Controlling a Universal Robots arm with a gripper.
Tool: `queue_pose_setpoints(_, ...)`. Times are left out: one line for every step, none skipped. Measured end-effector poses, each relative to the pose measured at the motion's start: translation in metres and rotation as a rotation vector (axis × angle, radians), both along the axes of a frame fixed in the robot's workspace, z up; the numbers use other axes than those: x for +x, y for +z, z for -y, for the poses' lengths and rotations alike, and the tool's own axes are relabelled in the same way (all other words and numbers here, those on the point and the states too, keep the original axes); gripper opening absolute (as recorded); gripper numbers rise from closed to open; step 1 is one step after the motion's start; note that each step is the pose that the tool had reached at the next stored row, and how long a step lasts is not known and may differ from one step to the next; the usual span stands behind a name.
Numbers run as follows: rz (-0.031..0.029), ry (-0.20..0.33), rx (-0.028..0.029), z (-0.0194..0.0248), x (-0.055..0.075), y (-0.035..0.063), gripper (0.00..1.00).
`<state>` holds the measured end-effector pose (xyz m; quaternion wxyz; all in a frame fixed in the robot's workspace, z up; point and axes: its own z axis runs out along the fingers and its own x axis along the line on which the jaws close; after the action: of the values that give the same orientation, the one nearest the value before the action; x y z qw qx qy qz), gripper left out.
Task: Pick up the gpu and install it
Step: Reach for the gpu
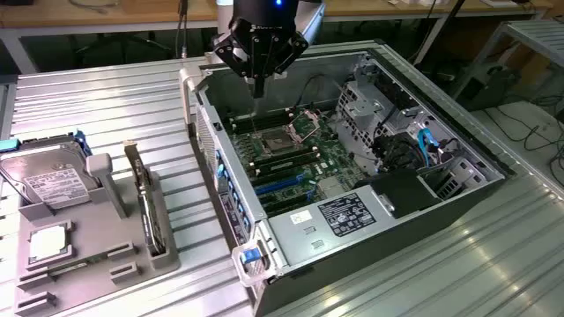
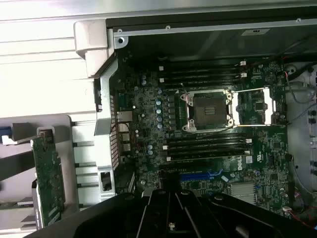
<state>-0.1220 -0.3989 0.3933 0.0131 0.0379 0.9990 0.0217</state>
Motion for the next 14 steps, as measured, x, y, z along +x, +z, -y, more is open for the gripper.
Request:
queue_pose_setpoints(0.0,0.0,0.0,0.0,0.0,0.0,0.11)
queue_pose_setpoints(0.0,0.0,0.0,0.0,-0.0001,0.0,0.11)
queue_pose_setpoints(-0.0001,0.0,-0.0001,0.0,-0.0005,0.0001,0.11)
queue_pose_setpoints(0.0,0.0,-0.0001,0.0,-0.0008,0.0,0.11)
queue_pose_setpoints(0.0,0.0,-0.0001,0.0,-0.001,0.0,0.11)
queue_pose_setpoints(0.0,0.0,-0.0001,0.0,-0.0013,0.0,0.11)
queue_pose_setpoints(0.0,0.0,0.0,0.0,-0.0016,0.0,0.11)
queue_pose_setpoints(0.0,0.0,0.0,0.0002,-0.0023,0.0,0.11)
queue_pose_setpoints(0.0001,0.0,0.0,0.0002,-0.0027,0.0,0.11)
queue_pose_setpoints(0.0,0.0,0.0,0.0002,-0.0031,0.0,0.11)
queue_pose_setpoints(0.0,0.0,-0.0001,0.0003,-0.0037,0.0,0.11)
queue_pose_setpoints(0.0,0.0,0.0,0.0004,-0.0042,0.0,0.11)
queue_pose_setpoints(0.0,0.0,0.0,0.0005,-0.0048,0.0,0.11)
queue_pose_setpoints(0.0,0.0,-0.0001,0.0005,-0.0054,0.0,0.11)
